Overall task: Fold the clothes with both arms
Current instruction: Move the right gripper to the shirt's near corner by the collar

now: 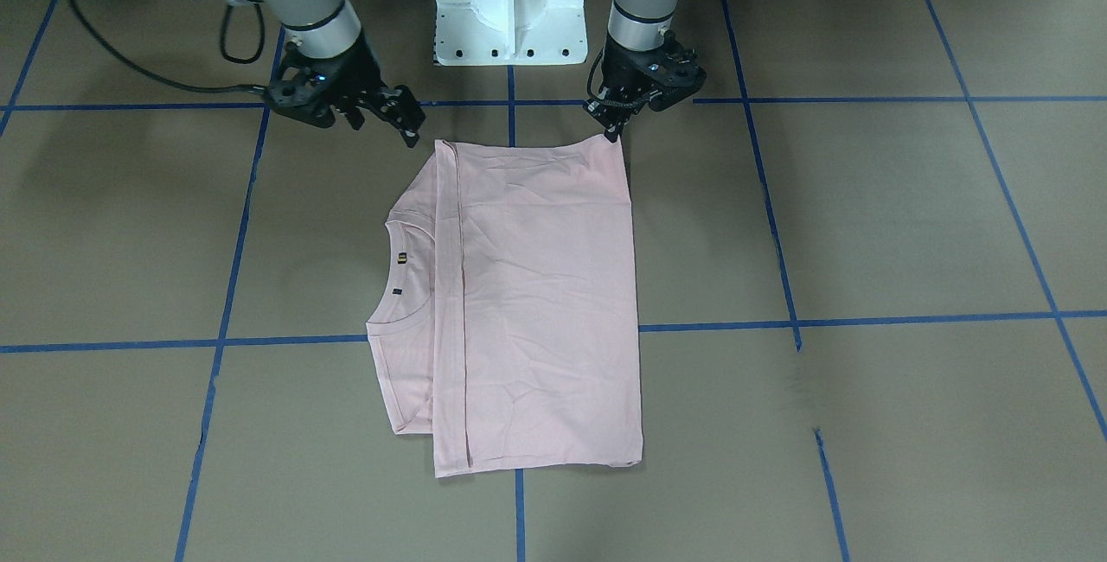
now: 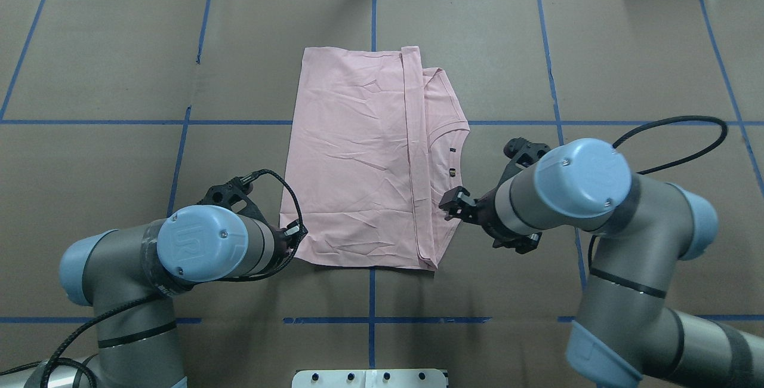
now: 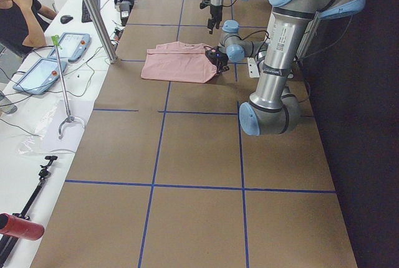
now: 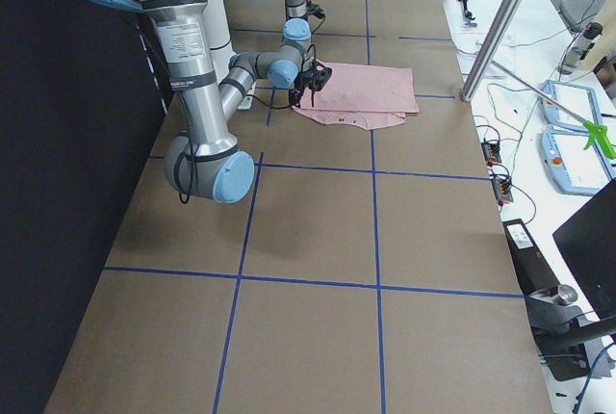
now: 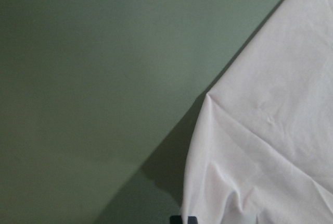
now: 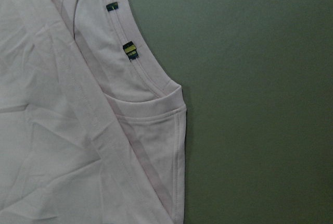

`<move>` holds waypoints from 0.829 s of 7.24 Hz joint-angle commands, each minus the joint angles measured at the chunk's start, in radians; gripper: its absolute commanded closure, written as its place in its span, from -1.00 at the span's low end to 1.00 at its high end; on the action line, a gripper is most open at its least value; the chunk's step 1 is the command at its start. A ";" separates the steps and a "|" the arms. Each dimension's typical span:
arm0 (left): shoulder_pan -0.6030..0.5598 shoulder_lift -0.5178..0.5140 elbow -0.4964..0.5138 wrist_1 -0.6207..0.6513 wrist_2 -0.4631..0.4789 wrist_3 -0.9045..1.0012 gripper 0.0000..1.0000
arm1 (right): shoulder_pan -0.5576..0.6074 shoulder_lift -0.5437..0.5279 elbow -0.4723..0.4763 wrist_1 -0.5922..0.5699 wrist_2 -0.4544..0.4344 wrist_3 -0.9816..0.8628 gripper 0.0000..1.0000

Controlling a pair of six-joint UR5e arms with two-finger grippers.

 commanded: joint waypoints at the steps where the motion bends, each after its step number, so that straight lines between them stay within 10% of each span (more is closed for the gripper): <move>1: -0.009 0.000 -0.001 0.000 -0.002 0.004 1.00 | -0.085 0.039 -0.067 -0.009 -0.083 0.055 -1.00; 6: -0.009 0.000 -0.002 0.000 -0.002 0.026 1.00 | -0.118 0.093 -0.190 0.004 -0.119 0.052 -1.00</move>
